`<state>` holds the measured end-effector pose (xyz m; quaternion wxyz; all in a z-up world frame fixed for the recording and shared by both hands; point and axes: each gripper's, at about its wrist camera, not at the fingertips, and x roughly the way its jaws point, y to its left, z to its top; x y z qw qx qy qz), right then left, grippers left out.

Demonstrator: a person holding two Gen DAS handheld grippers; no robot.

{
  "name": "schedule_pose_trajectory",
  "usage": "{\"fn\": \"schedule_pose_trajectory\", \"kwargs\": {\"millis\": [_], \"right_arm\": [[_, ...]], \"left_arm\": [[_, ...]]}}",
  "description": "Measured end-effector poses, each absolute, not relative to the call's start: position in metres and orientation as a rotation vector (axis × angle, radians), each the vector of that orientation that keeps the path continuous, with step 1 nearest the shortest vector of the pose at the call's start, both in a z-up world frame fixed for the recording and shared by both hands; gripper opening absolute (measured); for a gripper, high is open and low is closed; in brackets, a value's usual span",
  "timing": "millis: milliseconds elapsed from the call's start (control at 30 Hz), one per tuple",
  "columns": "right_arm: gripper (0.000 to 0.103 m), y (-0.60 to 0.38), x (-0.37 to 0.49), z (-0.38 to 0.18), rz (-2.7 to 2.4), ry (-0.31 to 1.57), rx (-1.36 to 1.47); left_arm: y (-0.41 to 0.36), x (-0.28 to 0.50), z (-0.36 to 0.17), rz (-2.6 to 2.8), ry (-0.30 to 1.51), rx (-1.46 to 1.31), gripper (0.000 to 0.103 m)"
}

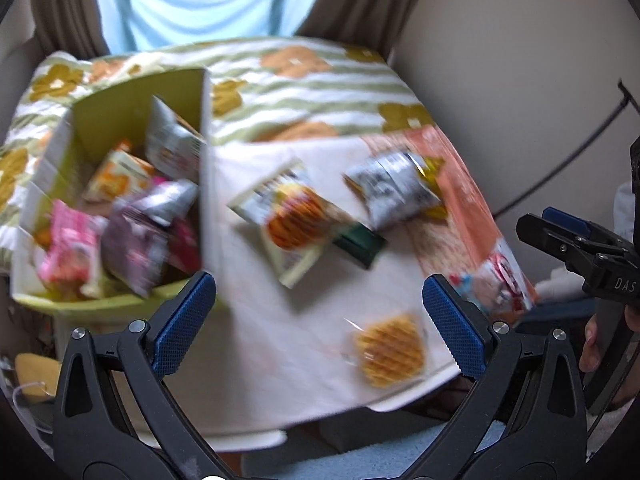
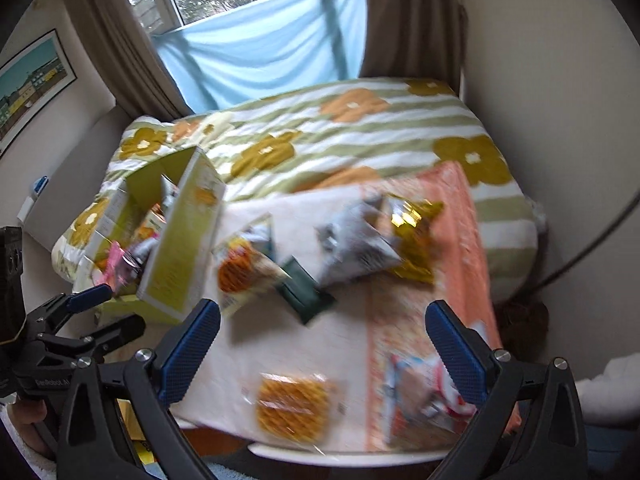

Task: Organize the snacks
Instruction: 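Move both grippers back over the table toward the remaining snacks, then grasp the waffle packet with the left gripper while the right gripper grasps the white Oishi bag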

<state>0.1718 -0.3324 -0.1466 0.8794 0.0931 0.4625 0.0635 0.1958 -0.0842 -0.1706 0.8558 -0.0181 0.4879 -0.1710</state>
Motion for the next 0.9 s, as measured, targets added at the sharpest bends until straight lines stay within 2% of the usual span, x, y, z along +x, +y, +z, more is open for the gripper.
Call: {"fn": "schedule_pose_trajectory", "kwargs": {"millis": [400,700,900], "right_arm": [[0.102,-0.398,0.120,-0.195,0.084,1.014,0.226],[0.102,-0.413,0.099,-0.231,0.083,1.049,0.252],[0.102,-0.412,0.097,-0.253,0.097,1.077,0.280]], "left_arm": [[-0.168,0.151,-0.243,-0.384,1.194,-0.020,0.103],[-0.192,0.151,-0.306,-0.290,1.292,-0.017,0.103],[-0.205,0.156,-0.325,-0.283,1.306,0.050,0.103]]}}
